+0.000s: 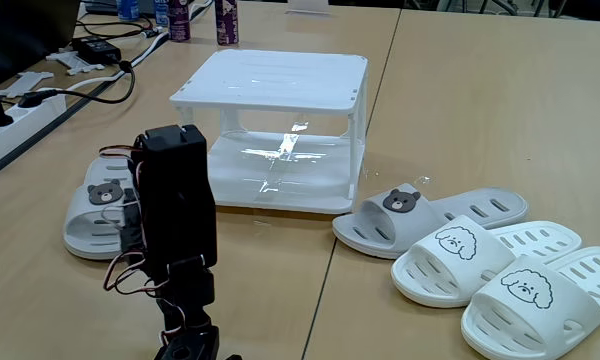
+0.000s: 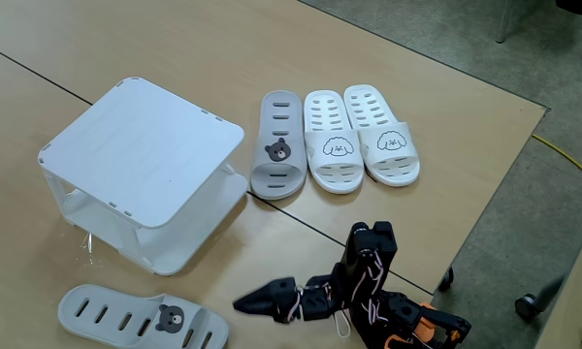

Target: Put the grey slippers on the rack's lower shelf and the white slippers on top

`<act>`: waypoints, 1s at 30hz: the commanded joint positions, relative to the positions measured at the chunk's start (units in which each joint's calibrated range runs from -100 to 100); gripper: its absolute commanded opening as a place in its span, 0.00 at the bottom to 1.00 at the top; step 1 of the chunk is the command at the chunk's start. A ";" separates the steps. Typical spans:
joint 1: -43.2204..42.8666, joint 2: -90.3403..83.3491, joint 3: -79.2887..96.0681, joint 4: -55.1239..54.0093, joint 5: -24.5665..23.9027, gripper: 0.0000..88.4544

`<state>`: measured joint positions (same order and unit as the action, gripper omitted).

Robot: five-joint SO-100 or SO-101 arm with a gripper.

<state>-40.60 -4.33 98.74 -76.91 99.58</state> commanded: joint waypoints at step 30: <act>-1.42 29.28 -50.97 8.75 0.42 0.32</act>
<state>-42.47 22.39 54.81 -62.58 99.58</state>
